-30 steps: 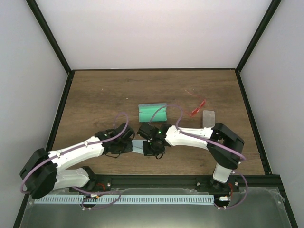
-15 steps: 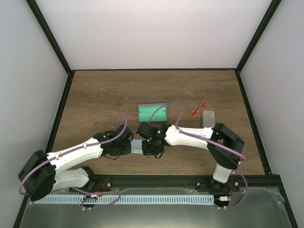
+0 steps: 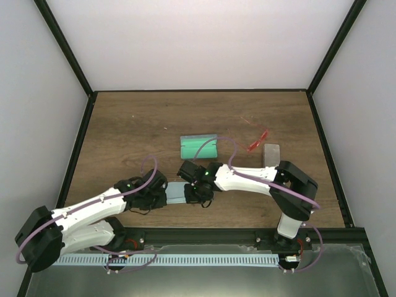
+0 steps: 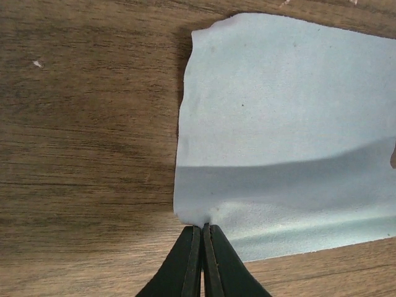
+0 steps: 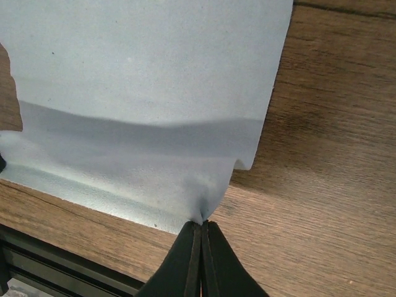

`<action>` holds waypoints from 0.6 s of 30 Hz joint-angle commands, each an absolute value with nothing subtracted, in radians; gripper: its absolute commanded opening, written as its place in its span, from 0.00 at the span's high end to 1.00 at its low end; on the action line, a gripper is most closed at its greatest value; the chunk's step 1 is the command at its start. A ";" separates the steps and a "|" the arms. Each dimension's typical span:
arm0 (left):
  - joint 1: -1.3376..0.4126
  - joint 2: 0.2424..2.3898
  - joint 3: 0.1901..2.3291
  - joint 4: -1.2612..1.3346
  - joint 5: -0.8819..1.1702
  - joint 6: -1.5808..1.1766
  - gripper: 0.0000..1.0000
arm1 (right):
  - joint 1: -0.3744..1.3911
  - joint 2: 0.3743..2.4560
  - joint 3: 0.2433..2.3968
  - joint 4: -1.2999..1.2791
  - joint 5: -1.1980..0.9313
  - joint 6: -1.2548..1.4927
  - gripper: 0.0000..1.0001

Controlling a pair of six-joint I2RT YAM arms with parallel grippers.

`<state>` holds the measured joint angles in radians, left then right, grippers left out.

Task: Organize the sunglasses
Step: Fold the glasses cleaning cloth at the center of the board.

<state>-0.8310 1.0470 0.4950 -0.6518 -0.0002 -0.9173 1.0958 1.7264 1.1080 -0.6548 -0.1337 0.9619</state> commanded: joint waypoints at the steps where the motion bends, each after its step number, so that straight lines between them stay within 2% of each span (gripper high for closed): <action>1: -0.828 1.054 0.488 -0.655 -0.003 -0.933 0.94 | 1.100 1.704 1.120 -0.679 -0.116 0.971 0.99; 18: -0.825 1.170 0.586 -0.659 -0.068 -0.892 0.94 | 1.066 1.733 1.147 -0.688 -0.117 0.937 0.99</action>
